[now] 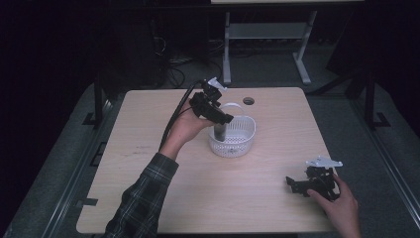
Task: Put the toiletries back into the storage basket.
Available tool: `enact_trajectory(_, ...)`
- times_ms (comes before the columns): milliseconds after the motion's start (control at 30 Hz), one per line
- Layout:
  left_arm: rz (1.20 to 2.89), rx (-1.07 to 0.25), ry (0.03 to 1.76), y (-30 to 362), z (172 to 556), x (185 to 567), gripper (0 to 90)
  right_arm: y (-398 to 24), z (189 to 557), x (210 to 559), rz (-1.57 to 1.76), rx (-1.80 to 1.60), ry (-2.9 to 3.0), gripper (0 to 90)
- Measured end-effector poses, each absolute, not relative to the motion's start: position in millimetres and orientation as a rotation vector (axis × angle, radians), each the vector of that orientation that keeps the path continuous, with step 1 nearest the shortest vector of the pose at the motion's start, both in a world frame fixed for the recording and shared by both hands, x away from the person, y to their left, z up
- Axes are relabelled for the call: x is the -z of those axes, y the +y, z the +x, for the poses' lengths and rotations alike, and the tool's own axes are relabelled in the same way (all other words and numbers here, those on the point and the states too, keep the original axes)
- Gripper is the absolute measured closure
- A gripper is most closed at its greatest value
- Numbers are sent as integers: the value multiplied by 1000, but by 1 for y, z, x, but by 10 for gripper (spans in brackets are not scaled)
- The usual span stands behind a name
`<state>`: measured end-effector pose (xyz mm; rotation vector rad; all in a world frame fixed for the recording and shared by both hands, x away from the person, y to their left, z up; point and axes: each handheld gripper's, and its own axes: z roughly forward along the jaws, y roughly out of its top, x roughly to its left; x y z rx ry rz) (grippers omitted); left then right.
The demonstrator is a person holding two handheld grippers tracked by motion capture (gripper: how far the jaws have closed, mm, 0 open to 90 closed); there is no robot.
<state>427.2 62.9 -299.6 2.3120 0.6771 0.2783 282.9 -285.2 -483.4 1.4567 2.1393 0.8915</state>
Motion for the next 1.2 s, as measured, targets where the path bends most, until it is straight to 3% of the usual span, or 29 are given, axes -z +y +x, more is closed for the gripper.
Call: enact_trajectory(1200,2382,-247,714,64,428,346,295,-285,283,483,1457,-890,2139,0)
